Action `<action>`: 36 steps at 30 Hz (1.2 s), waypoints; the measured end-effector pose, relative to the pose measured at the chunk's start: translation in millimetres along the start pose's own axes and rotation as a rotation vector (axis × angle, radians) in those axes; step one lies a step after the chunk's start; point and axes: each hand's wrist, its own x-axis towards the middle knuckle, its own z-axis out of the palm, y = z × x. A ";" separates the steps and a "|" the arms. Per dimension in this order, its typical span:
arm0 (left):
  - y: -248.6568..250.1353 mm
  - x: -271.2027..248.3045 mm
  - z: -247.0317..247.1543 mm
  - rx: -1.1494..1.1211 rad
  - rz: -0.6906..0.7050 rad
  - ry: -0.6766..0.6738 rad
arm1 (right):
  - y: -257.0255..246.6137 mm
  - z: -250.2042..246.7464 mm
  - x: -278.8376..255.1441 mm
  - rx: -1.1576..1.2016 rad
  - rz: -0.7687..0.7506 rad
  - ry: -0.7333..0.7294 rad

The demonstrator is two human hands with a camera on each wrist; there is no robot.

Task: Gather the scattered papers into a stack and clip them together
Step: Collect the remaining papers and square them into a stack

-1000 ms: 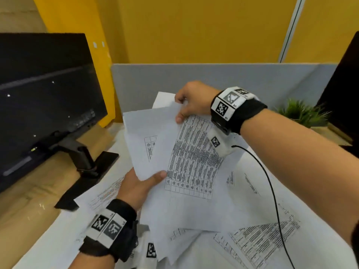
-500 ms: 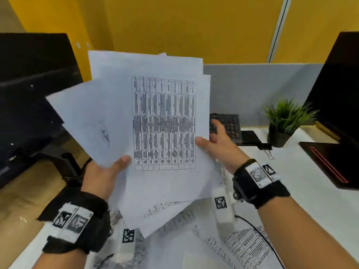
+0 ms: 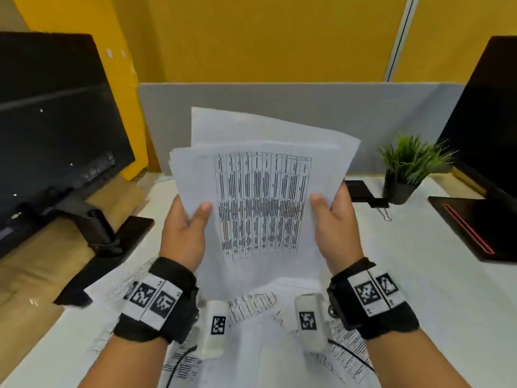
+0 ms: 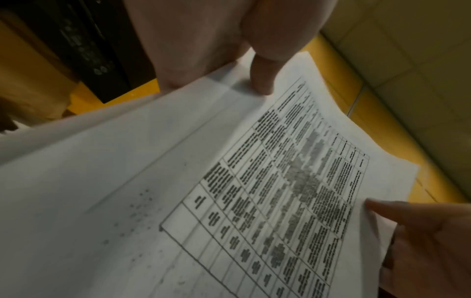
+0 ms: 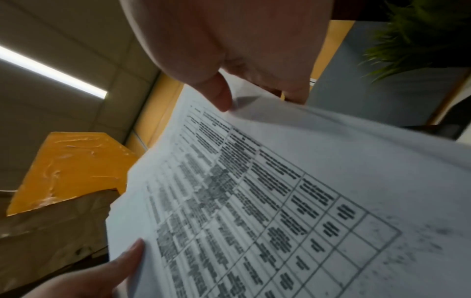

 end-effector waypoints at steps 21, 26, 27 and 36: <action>14.0 -25.2 0.7 -0.062 -0.013 -0.017 | 1.8 -8.8 -25.8 -0.085 -0.039 -0.015; 20.4 -23.3 3.6 -0.008 0.031 0.079 | 15.1 -9.1 -32.9 -0.089 0.055 0.156; 24.3 -20.7 2.2 -0.078 0.035 0.108 | 16.1 -12.4 -34.1 -0.054 0.094 0.235; 28.5 -44.2 12.5 -0.578 -0.260 0.037 | 26.6 -33.5 -45.3 0.466 0.283 0.071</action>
